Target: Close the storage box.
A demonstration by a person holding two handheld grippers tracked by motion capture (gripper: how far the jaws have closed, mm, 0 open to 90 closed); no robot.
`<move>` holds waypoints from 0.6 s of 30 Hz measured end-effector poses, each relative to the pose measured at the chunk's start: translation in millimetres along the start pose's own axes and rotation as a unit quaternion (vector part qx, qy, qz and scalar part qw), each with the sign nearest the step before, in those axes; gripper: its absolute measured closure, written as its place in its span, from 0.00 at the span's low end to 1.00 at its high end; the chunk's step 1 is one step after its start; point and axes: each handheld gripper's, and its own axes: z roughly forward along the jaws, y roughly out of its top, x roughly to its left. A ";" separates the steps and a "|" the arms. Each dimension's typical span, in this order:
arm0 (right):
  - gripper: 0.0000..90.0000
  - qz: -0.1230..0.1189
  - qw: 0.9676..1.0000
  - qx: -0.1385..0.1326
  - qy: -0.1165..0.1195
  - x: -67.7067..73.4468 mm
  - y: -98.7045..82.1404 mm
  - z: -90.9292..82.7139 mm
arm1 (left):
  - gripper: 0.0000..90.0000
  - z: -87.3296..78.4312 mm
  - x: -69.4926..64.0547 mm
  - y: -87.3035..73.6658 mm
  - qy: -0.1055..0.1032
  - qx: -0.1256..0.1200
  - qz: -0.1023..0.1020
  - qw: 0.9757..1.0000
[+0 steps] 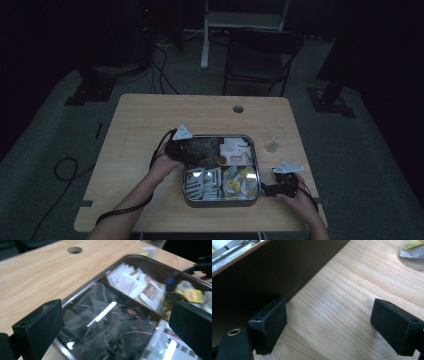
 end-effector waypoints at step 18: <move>0.15 0.001 1.000 0.000 0.000 0.1 0.0 0.0 | 0.00 -27.2 37.2 -30.9 0.082 -0.014 -0.047 0.995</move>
